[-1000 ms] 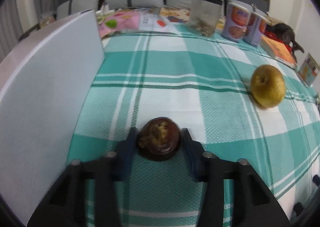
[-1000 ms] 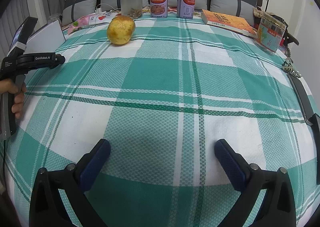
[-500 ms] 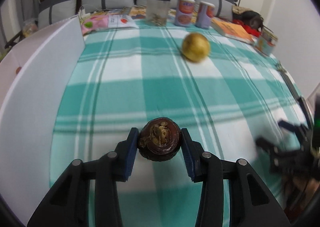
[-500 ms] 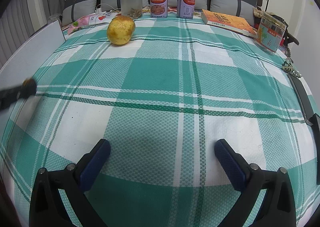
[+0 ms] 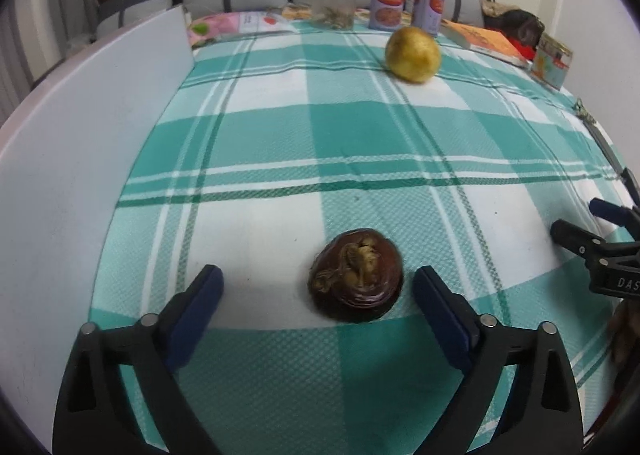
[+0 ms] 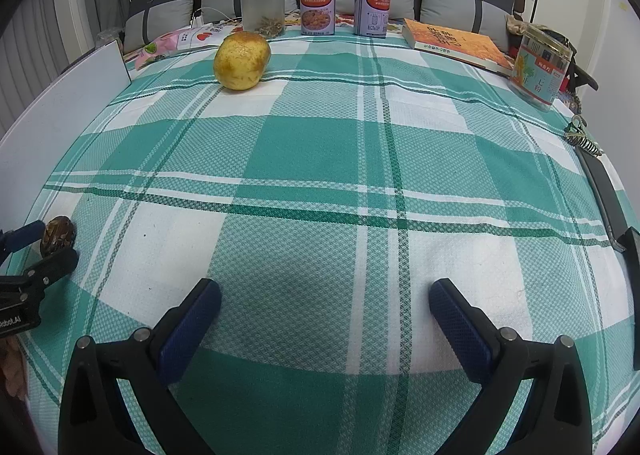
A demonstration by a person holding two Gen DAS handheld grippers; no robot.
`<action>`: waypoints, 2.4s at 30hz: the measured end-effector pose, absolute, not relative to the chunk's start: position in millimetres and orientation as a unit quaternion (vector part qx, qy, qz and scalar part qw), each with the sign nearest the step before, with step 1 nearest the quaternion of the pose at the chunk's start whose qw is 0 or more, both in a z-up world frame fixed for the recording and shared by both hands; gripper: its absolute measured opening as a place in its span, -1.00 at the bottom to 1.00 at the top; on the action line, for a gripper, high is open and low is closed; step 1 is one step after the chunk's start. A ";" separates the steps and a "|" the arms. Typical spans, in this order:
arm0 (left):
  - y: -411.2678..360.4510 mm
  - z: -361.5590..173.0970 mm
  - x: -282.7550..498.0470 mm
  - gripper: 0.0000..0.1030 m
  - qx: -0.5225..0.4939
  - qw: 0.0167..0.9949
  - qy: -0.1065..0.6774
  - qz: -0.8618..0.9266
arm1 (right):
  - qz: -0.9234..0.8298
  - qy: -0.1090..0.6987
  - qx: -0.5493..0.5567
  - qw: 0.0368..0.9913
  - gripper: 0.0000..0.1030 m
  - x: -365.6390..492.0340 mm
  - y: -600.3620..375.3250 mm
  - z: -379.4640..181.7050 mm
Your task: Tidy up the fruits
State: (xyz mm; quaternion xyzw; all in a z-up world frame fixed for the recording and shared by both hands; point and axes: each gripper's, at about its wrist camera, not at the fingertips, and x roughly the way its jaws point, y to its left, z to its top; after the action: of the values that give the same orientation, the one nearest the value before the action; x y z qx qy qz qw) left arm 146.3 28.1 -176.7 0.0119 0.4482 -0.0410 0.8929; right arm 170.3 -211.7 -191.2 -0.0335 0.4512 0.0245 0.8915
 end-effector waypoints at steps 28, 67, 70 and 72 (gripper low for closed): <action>28.2 -179.0 146.9 0.99 0.012 0.893 0.448 -0.031 | 0.052 0.537 0.052 0.840 0.08 400.1 -120.9 -167.3; 28.8 -180.3 147.0 0.99 0.012 0.894 0.448 -0.031 | 0.079 0.494 0.294 0.814 0.34 222.8 -278.0 -155.1; 28.8 -180.4 147.0 0.99 0.011 0.893 0.448 -0.032 | 0.064 0.470 0.243 0.847 0.62 200.5 -275.8 -141.0; 29.2 -180.5 146.9 0.99 0.009 0.893 0.448 -0.035 | 0.048 0.460 0.190 0.866 0.71 182.4 -268.5 -140.5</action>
State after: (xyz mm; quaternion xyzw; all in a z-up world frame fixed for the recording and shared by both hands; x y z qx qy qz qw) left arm 146.9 29.2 -180.5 0.0092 0.4482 -0.0348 0.8932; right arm 182.4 -268.5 -140.5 0.1896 0.4600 0.0479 0.8661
